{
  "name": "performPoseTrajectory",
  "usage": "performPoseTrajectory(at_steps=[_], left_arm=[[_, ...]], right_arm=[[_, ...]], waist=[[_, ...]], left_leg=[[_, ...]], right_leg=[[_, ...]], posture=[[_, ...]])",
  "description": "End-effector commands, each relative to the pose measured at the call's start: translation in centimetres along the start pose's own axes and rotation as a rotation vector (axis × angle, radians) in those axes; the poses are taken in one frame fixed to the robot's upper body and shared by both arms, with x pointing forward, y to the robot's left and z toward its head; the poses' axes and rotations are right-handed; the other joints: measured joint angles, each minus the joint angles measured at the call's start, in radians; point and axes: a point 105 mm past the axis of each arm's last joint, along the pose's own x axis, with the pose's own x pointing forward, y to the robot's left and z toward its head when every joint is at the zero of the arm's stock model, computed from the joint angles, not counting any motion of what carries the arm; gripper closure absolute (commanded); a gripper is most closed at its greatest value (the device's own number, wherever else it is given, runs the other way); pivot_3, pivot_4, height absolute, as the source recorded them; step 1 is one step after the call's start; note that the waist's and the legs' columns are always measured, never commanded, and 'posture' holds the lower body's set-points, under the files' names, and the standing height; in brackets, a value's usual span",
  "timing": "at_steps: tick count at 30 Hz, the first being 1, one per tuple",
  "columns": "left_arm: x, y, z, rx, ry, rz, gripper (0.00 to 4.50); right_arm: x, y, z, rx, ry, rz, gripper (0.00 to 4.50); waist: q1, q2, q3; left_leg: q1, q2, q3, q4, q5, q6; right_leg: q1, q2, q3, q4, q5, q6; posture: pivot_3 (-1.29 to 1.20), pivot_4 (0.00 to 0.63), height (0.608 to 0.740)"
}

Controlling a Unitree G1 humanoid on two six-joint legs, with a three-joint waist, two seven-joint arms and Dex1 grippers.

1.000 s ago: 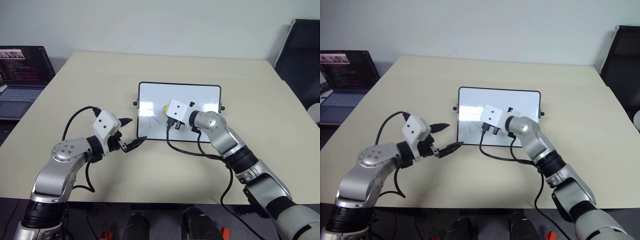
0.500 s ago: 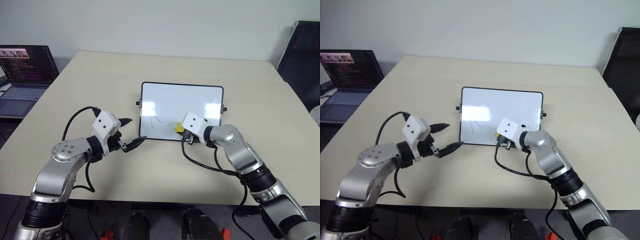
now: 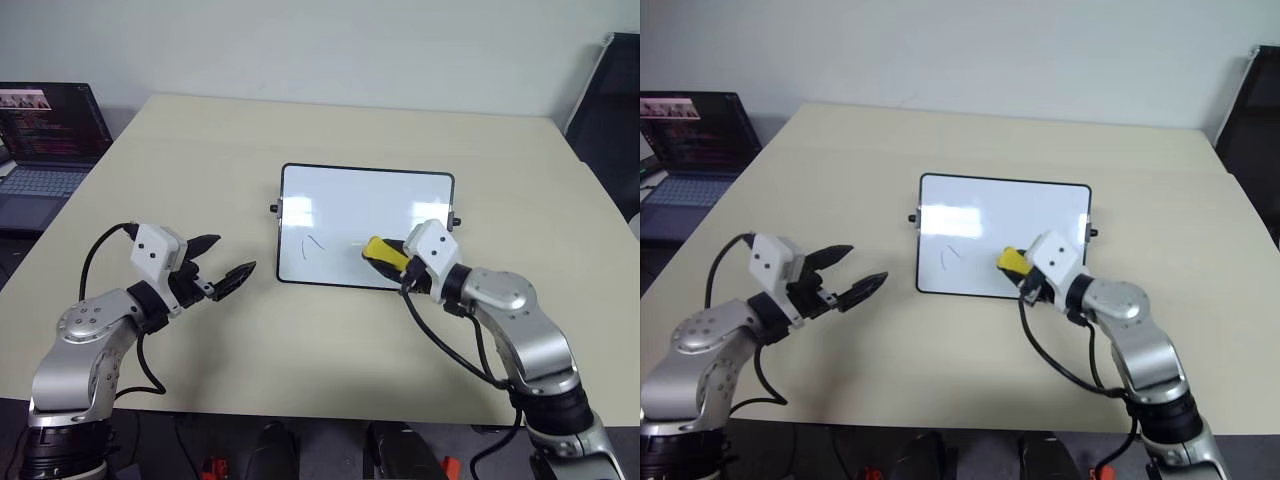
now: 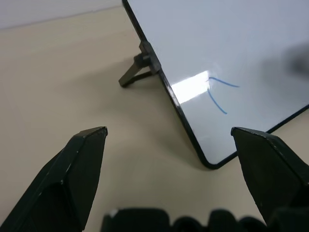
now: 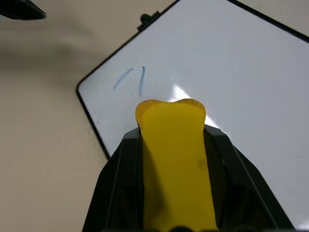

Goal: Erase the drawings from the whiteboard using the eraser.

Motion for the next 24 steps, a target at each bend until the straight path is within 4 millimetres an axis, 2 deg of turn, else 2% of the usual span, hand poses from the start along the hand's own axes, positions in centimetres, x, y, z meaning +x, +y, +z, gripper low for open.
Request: performPoseTrajectory(at_steps=[1, 5, 11, 24], left_arm=[[-0.4, 0.1, 1.8, 0.034, -0.072, 0.008, 0.00], [-0.3, -0.4, 2.1, 0.041, -0.071, -0.009, 0.00], [0.0, -0.7, 2.5, 0.073, -0.058, -0.034, 0.00], [0.5, -1.5, 1.4, 0.109, 0.016, -0.108, 0.00]], right_arm=[[-1.2, 0.7, 1.8, -0.039, -0.086, -0.011, 3.22], [-1.6, 0.8, 1.3, -0.013, -0.082, -0.043, 3.22], [-1.9, 0.7, 1.2, -0.015, -0.082, -0.052, 3.22], [-2.2, 2.6, -0.1, -0.019, -0.019, 0.029, 3.22]], waist=[[0.000, 0.000, 0.000], [-0.001, 0.000, 0.000], [-0.001, 0.000, 0.000], [-0.001, 0.000, 0.000]], left_leg=[[0.000, 0.000, 0.000, 0.000, 0.000, 0.000], [0.000, 0.000, 0.000, 0.001, 0.000, 0.000], [0.001, 0.000, 0.000, 0.004, 0.000, 0.000], [0.001, 0.000, 0.000, 0.003, 0.000, 0.000]], right_leg=[[0.000, 0.000, 0.000, 0.000, 0.000, 0.000], [0.000, 0.000, 0.000, 0.000, -0.002, 0.002], [0.002, 0.000, 0.001, 0.000, -0.002, -0.003], [0.002, 0.000, 0.000, 0.000, -0.003, -0.003]], posture=[[0.00, 0.150, 0.740], [0.00, 0.150, 0.740], [0.00, 0.150, 0.740], [0.00, 0.150, 0.740]])
